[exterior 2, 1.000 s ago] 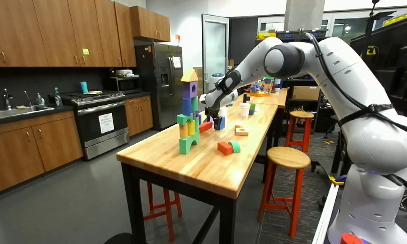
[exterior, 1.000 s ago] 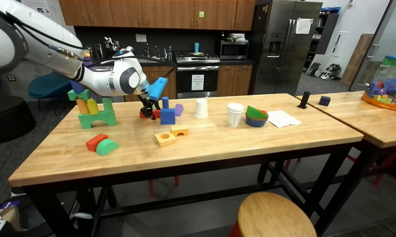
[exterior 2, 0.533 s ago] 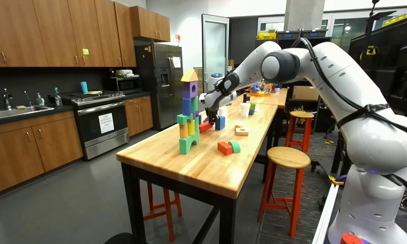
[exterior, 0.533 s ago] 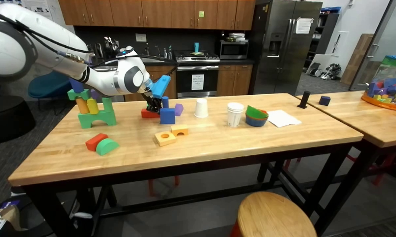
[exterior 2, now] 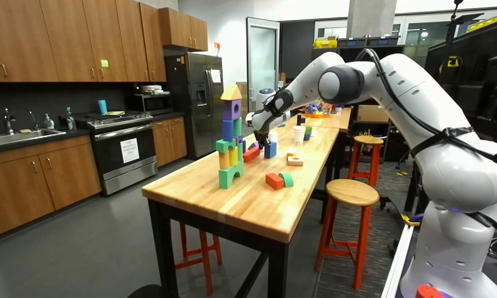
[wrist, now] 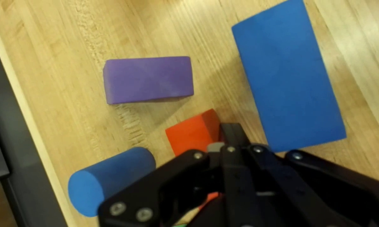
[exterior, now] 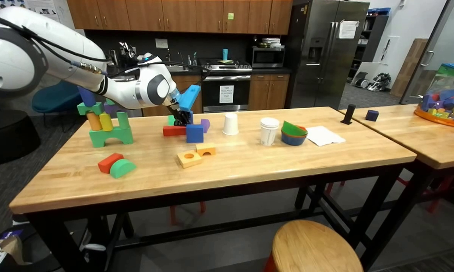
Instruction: Move the blue block to the right
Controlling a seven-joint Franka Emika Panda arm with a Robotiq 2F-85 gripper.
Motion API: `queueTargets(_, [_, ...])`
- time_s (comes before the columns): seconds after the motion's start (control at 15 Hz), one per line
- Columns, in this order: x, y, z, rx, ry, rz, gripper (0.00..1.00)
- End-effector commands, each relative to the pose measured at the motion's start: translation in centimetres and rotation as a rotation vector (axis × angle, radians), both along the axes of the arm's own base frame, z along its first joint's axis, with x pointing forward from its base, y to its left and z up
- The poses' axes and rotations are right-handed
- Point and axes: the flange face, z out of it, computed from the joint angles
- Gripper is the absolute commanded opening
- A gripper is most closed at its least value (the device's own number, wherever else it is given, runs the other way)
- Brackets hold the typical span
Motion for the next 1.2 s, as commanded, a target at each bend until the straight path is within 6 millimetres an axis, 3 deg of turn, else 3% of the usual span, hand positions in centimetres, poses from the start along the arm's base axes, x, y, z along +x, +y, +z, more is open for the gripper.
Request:
queueTargets(0.0, [0.4,-0.1,0.9,-0.016,0.006,-0.012,0.0])
queueTargets(0.27, [0.1,-0.4,0.9,-0.027,0.026,-0.032,0.0])
queueTargets(0.87, [-5.5,-3.8,0.0,0.041,0.182,-0.365,0.0])
queueTargets(1.13, [-6.3,-4.5,0.5,0.043,0.153,-0.407,0.0])
